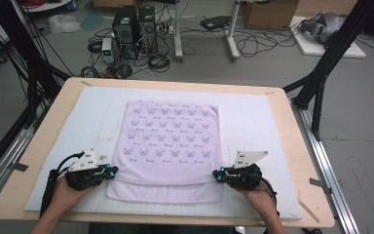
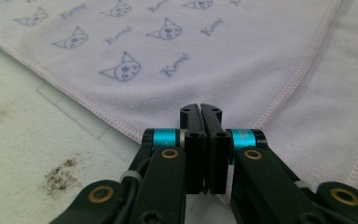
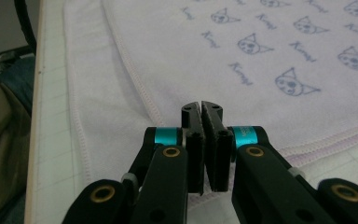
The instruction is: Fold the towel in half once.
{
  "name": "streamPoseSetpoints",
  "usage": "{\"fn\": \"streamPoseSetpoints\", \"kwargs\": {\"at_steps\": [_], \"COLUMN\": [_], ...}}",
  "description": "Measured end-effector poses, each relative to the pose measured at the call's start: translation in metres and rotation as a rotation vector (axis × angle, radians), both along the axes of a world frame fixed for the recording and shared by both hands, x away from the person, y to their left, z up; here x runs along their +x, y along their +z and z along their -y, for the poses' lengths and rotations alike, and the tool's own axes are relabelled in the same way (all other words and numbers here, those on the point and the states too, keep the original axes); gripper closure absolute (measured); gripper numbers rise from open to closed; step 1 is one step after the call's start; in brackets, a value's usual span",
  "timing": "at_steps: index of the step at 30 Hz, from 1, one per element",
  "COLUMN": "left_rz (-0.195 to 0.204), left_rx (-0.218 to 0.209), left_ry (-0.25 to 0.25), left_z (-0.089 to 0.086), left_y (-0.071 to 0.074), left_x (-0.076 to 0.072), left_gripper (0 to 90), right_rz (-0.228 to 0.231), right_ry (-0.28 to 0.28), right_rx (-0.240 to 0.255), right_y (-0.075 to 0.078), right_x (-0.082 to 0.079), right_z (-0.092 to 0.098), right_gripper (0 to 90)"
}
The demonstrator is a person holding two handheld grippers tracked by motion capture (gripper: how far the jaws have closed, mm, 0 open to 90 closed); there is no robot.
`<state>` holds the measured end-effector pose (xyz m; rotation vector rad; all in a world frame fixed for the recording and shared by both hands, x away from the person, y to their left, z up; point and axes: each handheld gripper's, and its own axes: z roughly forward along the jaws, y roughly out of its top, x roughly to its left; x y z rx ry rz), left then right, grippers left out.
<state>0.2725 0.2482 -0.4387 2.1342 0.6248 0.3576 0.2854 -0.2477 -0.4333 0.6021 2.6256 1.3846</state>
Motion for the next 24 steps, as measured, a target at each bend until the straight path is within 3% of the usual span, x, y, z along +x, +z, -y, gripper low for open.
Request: {"fn": "streamPoseSetpoints", "kwargs": {"at_steps": [2,3,6,7,9,11,13,15,18,24], "left_rz": [-0.005,-0.011,-0.023,-0.028,-0.031,-0.034,-0.03,-0.028,-0.025,-0.01], "left_rx": [0.002,0.005,0.019,0.022,0.028,0.034,0.033,0.037,0.042,0.017], "left_ry": [0.006,0.011,0.01,0.009,0.001,-0.003,-0.018,-0.019,-0.014,0.001], "left_z": [0.0,0.001,0.001,0.002,0.003,0.004,0.006,0.007,0.007,0.006], "left_y": [0.0,-0.001,-0.004,-0.004,-0.006,-0.007,-0.007,-0.007,-0.006,-0.001], "left_x": [0.001,0.001,0.001,0.002,0.002,0.003,0.003,0.003,0.004,0.003], "left_gripper": [85.3,79.6,66.9,65.2,63.2,64.0,75.1,83.7,86.3,87.1], "right_rz": [-0.013,-0.014,0.0,0.013,0.03,0.032,0.038,0.026,0.028,0.03], "right_ry": [0.002,0.009,-0.027,-0.034,-0.03,0.003,0.019,0.03,0.032,0.023], "right_rx": [-0.023,-0.037,-0.057,-0.057,-0.068,-0.116,-0.142,-0.139,-0.146,-0.094], "right_y": [-0.002,-0.003,-0.005,-0.004,-0.005,-0.009,-0.012,-0.012,-0.009,-0.004], "right_x": [0.0,0.001,0.001,0.001,0.001,0.001,0.001,0.002,0.001,0.002], "right_z": [-0.001,-0.002,-0.003,-0.004,-0.006,-0.013,-0.02,-0.022,-0.022,-0.018], "right_gripper": [87.6,85.8,66.8,60.2,55.8,53.4,56.6,68.5,82.8,86.5]}}
